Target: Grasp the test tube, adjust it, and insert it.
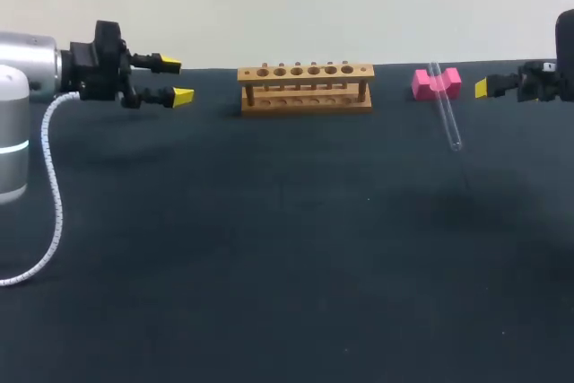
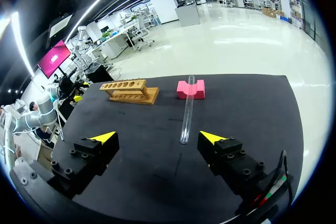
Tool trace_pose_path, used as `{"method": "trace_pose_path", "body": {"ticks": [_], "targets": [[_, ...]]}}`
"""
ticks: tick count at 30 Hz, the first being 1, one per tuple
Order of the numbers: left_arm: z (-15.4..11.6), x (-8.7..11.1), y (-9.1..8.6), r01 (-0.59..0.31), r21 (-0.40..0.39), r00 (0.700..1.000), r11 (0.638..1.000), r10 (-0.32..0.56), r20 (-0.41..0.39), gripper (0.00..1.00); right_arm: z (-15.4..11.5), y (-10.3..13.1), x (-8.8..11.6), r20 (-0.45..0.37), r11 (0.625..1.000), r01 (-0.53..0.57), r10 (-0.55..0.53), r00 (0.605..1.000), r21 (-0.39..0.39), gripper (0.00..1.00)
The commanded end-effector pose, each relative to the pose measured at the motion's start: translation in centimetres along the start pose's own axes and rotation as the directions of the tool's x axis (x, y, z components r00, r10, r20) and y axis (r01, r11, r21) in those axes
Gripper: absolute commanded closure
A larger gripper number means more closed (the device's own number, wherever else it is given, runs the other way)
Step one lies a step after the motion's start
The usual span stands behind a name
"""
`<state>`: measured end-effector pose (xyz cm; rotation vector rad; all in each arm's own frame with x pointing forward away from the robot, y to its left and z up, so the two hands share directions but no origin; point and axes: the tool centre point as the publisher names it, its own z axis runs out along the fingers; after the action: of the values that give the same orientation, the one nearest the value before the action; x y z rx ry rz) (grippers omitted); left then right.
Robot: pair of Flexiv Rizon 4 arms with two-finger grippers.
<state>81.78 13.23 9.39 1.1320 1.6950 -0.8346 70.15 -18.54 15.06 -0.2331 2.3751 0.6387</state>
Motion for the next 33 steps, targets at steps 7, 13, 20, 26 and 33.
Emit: {"method": "trace_pose_path", "body": {"ticks": [7, 13, 20, 26, 33], "targets": [[0.0, 0.1, 0.0, -0.003, 0.0, 1.0, 1.0, 0.003, 0.004, 0.0, -0.1, 0.0, -0.2, -0.01, 1.0, 0.0, 0.0, 1.0, 0.0, 0.0], [0.0, 0.1, 0.0, -0.003, 0.0, 1.0, 1.0, 0.003, 0.004, 0.0, 0.3, 0.1, -0.4, -0.008, 1.0, 0.007, -0.007, 1.0, 0.003, 0.0], [0.0, 0.1, 0.0, -0.003, 0.0, 1.0, 1.0, 0.003, 0.004, 0.0, 2.6, 0.6, -1.0, 0.041, 0.995, 0.006, -0.01, 0.999, 0.098, 0.0], [0.0, 0.1, 0.0, -0.003, 0.0, 1.0, 1.0, 0.003, 0.004, 0.0, 4.5, 0.9, -1.5, 0.123, 0.99, 0.041, -0.058, 0.991, 0.139, 0.0], [0.0, 0.1, 0.0, -0.003, 0.0, 1.0, 1.0, 0.003, 0.004, 0.0, 7.3, 0.7, -1.8, 0.19, 0.98, 0.112, -0.144, 0.971, 0.167, 0.0]]}}
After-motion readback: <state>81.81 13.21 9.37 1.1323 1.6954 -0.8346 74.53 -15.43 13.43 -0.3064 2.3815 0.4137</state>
